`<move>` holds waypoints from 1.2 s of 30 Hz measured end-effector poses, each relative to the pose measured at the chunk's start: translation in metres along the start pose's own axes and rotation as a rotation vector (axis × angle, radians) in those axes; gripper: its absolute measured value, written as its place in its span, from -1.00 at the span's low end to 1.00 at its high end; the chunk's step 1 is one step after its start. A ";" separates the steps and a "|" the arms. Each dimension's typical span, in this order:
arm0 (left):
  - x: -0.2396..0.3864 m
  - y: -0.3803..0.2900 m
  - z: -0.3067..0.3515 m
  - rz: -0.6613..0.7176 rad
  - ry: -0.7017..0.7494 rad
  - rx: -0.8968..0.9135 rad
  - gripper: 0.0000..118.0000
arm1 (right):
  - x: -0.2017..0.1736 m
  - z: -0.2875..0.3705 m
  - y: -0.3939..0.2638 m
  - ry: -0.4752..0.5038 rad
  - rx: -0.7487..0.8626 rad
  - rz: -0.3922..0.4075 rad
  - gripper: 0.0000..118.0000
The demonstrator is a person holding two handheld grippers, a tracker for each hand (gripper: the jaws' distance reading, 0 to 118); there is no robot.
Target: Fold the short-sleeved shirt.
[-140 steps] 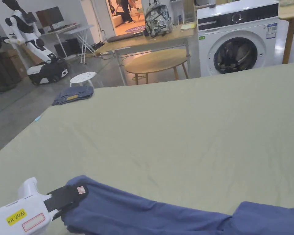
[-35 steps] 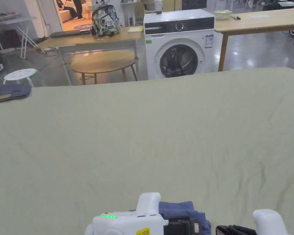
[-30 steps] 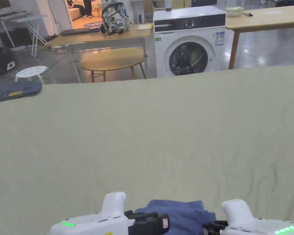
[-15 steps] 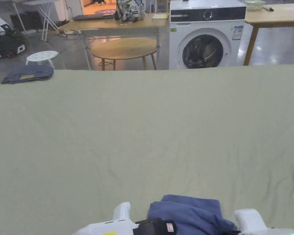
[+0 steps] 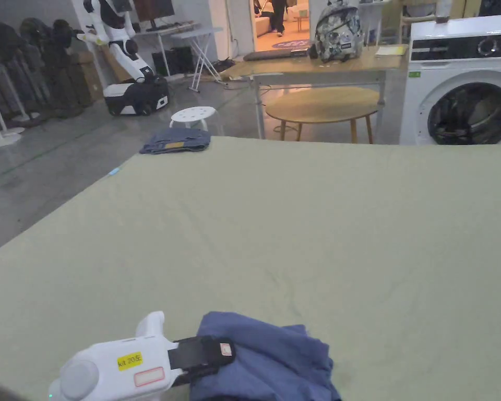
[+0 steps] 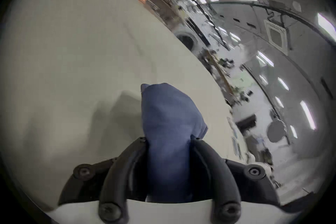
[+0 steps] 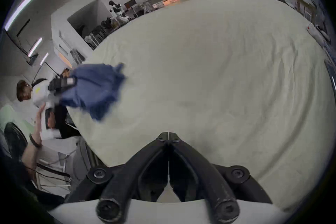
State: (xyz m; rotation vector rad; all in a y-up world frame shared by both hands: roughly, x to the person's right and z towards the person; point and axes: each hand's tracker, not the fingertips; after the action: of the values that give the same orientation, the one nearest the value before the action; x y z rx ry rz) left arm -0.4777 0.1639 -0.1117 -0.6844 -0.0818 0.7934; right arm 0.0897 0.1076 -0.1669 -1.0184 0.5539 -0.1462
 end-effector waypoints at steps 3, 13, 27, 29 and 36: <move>-0.029 0.034 0.016 0.047 0.085 0.020 -0.58 | -0.001 0.001 -0.008 0.017 -0.029 -0.023 -1.00; 0.000 0.053 0.002 -0.223 0.411 0.037 -0.09 | 0.010 0.034 0.005 -0.010 0.082 -0.061 -1.00; 0.196 -0.023 0.056 -0.684 0.171 0.406 -0.09 | -0.002 0.117 0.052 -0.205 0.466 0.059 -1.00; 0.215 -0.032 0.037 -0.701 0.146 0.416 -0.09 | -0.010 0.124 0.067 -0.235 0.507 0.063 -1.00; 0.272 -0.067 -0.015 -0.761 0.118 0.398 -0.49 | -0.025 0.120 0.103 -0.333 0.716 0.186 -1.00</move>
State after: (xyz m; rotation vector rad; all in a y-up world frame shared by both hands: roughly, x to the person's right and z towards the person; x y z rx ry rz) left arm -0.2382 0.3076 -0.1322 -0.2743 -0.0670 0.0270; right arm 0.1146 0.2635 -0.1954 -0.2793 0.2504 -0.0023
